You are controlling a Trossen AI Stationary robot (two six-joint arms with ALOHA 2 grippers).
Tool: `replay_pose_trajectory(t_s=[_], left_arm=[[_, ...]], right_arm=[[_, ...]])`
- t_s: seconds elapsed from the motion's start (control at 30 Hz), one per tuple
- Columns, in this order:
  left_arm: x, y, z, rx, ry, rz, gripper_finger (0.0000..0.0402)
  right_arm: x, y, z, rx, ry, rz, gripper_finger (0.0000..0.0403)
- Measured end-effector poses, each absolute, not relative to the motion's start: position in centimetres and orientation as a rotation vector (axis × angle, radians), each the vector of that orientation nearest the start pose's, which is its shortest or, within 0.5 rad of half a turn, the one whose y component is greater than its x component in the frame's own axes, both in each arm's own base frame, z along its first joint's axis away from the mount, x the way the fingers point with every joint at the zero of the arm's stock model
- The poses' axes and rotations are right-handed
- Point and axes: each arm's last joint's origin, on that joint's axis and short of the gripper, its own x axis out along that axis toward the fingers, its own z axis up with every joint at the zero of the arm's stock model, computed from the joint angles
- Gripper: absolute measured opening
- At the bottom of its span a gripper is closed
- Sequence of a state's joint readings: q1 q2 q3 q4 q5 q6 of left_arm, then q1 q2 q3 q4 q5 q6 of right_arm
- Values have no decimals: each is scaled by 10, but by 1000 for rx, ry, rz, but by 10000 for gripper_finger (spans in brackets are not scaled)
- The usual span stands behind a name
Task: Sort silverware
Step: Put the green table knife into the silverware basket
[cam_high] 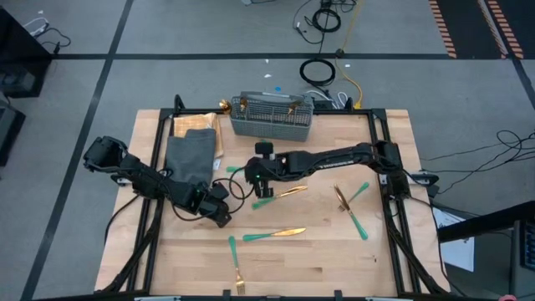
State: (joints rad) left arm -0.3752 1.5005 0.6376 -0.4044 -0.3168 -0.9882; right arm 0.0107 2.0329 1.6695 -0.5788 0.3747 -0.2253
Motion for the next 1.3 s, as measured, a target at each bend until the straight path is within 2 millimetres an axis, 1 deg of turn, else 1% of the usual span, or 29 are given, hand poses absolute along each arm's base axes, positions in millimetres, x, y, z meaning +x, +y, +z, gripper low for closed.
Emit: replay_pose_trajectory(t_s=[0.17, 0.37, 0.53, 0.73, 0.93, 1.03, 1.17, 1.3], left_arm=[[222, -78, 129, -434, 1066, 523, 58], [222, -77, 129, -426, 1060, 527, 58], [222, -77, 129, -421, 1059, 528, 58], [222, -77, 129, -419, 1056, 530, 58], [222, -77, 130, -394, 1046, 533, 58], [223, -76, 130, -390, 1038, 538, 58], [223, -76, 130, -389, 1035, 540, 58], [223, -76, 130, -389, 1034, 540, 58]], right_arm=[[436, -14, 239, -428, 1011, -286, 0], [431, -23, 238, -505, 1072, -359, 0], [428, -35, 240, -659, 1125, -486, 0], [423, -56, 242, -781, 1194, -589, 0], [424, -73, 248, -954, 1248, -699, 0], [424, -84, 251, -1026, 1277, -710, 0], [422, -97, 250, -1141, 1380, -704, 0], [421, -105, 253, -1239, 1448, -685, 0]])
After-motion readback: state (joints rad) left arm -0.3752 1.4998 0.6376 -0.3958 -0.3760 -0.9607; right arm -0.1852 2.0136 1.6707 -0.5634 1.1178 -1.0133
